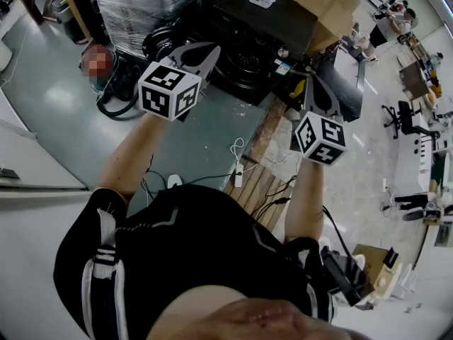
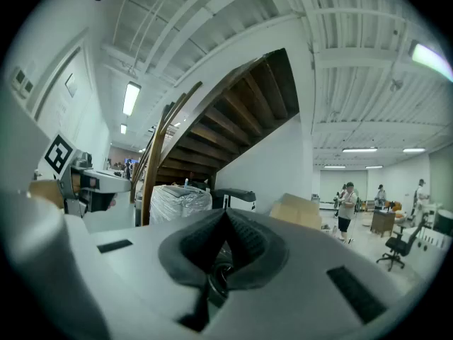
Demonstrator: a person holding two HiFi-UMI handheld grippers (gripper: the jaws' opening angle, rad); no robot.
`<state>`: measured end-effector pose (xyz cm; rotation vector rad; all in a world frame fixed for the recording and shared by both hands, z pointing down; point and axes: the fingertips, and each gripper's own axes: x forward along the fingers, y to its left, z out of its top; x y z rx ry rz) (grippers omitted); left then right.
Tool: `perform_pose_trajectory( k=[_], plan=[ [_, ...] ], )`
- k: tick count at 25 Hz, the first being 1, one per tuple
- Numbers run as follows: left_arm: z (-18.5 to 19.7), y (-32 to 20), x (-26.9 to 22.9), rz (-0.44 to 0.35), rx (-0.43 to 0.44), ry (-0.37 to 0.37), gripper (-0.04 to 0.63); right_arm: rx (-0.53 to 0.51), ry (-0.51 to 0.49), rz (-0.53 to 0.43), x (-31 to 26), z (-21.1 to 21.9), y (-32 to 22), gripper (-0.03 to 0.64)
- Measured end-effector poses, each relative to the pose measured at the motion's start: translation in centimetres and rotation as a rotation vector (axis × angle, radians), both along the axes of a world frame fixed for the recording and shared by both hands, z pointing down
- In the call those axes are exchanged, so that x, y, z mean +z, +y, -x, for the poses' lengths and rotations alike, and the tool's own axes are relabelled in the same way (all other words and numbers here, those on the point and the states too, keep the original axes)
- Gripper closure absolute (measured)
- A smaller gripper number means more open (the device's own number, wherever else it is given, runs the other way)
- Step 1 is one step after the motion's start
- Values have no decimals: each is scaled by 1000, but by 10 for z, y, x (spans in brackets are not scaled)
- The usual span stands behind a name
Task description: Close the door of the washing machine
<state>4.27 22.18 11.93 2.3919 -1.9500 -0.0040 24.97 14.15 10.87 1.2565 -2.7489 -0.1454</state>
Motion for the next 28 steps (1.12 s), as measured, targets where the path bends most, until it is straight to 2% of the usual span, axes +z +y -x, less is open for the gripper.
perform_pose_trajectory(
  k=[4, 9, 15, 22, 26, 28],
  plan=[
    [0, -4, -4, 7, -8, -6, 592, -5, -26, 26, -4, -5, -2, 614],
    [7, -3, -12, -18, -27, -36, 592, 9, 13, -1, -5, -4, -6, 614],
    [11, -8, -13, -22, -52, -81, 592, 39, -9, -21, -9, -7, -12, 612],
    [19, -4, -14, -26, -42, -57, 592, 46, 35, -39, -4, 5, -10, 612],
    [31, -3, -13, -26, -45, -50, 592, 76, 63, -81, -8, 15, -10, 612],
    [38, -4, -14, -31, -44, -45, 592, 68, 53, -67, -8, 20, -11, 612]
  ],
)
